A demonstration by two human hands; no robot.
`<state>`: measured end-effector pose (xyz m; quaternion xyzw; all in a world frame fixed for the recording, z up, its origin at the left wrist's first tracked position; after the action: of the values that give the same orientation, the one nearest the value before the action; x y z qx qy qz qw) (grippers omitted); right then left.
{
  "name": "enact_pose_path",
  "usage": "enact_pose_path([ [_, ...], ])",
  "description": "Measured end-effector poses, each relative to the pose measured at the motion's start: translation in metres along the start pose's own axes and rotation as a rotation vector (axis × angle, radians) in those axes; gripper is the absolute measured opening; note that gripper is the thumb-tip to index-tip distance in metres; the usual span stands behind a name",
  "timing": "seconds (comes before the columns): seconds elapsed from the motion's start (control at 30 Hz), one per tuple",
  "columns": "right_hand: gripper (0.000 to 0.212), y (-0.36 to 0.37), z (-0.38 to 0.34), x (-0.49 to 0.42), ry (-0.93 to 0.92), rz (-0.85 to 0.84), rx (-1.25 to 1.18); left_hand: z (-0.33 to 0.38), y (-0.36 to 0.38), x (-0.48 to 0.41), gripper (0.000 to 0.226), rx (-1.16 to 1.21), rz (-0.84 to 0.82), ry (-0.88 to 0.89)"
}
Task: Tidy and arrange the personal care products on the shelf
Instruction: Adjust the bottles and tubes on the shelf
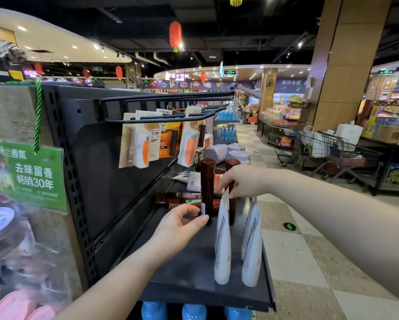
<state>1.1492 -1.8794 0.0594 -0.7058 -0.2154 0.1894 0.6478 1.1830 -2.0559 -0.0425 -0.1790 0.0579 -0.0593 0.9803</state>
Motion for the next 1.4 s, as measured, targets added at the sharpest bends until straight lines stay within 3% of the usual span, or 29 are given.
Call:
enact_pose_path([
  [0.3, 0.029, -0.015, -0.014, 0.033, 0.161, 0.217, -0.072, 0.026, -0.005, 0.001, 0.031, -0.092, 0.023, 0.134],
  [0.43, 0.030, -0.011, -0.018, 0.056, 0.219, 0.273, -0.072, 0.054, 0.000, 0.001, 0.017, -0.130, -0.018, 0.284],
  [0.53, 0.031, -0.009, -0.014, 0.080, 0.265, 0.319, -0.080, 0.081, 0.006, -0.001, 0.036, -0.172, -0.002, 0.374],
  [0.67, 0.031, -0.010, 0.001, 0.126, 0.332, 0.375, -0.110, 0.113, 0.026, 0.000, 0.044, -0.275, 0.016, 0.418],
  [0.83, 0.031, -0.008, 0.033, 0.188, 0.335, 0.422, -0.119, 0.142, 0.084, 0.013, 0.046, -0.298, -0.032, 0.443],
  [1.0, 0.041, -0.003, 0.086, 0.267, 0.371, 0.394, -0.098, 0.172, 0.190, 0.040, 0.047, -0.255, -0.072, 0.487],
  [1.17, 0.041, 0.005, 0.139, 0.339, 0.412, 0.337, -0.087, 0.168, 0.285, 0.056, 0.050, -0.360, -0.101, 0.461],
  [1.4, 0.043, 0.027, 0.198, 0.380, 0.486, 0.300, -0.152, 0.151, 0.350, 0.048, 0.052, -0.435, -0.063, 0.328],
])
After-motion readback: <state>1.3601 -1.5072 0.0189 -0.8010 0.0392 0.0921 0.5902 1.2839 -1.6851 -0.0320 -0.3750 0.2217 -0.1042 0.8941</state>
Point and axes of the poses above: each hand's wrist, its own x-axis away from the middle knuckle, its own y-axis out of the palm, z = x × y, the point moved 3 cm from there along -x, towards the middle knuckle, and after that the axes turned 7 degrees about -y, right-handed, at the moved point
